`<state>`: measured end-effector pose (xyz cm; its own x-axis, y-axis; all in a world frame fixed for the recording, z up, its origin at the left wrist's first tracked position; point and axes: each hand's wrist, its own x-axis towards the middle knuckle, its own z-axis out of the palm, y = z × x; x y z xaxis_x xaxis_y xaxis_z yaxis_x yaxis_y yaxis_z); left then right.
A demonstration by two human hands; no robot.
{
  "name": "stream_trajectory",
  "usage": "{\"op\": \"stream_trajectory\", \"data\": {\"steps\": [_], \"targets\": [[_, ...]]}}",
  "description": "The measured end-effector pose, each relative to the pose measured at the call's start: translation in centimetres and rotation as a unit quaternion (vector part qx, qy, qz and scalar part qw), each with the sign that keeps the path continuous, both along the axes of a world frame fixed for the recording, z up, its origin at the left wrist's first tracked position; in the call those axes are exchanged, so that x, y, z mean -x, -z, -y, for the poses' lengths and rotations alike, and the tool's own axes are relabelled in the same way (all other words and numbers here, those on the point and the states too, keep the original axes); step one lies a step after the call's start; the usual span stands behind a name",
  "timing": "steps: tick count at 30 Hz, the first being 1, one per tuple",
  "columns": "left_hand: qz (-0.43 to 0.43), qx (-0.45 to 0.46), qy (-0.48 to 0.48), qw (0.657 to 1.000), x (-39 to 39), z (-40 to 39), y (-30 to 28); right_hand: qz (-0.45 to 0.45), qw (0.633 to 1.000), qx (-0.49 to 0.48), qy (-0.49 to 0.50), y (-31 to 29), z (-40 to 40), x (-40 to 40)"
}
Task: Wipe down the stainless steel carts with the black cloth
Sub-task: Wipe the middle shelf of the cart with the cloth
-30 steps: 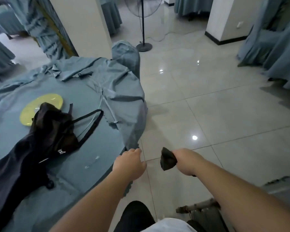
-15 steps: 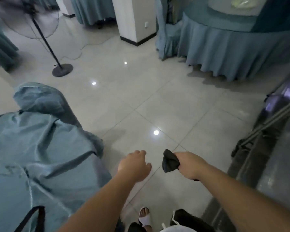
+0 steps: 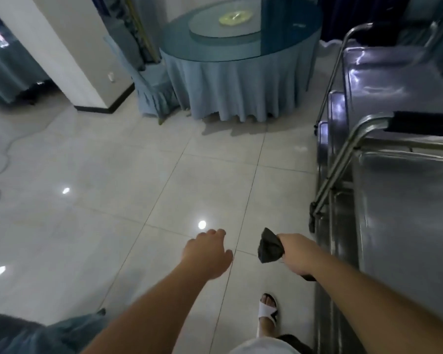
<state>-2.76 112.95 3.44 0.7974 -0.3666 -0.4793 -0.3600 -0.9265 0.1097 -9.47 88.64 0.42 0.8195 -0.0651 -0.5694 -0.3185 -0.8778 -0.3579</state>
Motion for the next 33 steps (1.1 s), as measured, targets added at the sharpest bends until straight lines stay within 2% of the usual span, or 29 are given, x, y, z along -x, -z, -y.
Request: {"op": "stream_trajectory", "data": {"steps": [7,16,21,28,33], "targets": [[0.008,0.007,0.074,0.997,-10.3,9.9,-1.0,-0.005,0.997,-0.026,0.078,-1.5,7.5,-5.8],[-0.023,-0.018,0.251,0.968,-20.9,21.7,1.2,-0.016,0.967,-0.045,0.252,0.7,13.8,-9.0],[-0.047,-0.027,0.369,0.928,-27.5,28.6,3.0,-0.013,0.914,-0.047,0.402,2.8,15.6,-12.0],[-0.073,-0.076,0.513,0.852,-33.8,35.8,5.8,0.036,0.794,-0.053,0.605,5.8,14.1,-14.3],[-0.08,-0.114,0.571,0.809,-34.0,38.7,8.3,-0.007,0.749,-0.068,0.659,8.0,13.4,-14.3]]}}
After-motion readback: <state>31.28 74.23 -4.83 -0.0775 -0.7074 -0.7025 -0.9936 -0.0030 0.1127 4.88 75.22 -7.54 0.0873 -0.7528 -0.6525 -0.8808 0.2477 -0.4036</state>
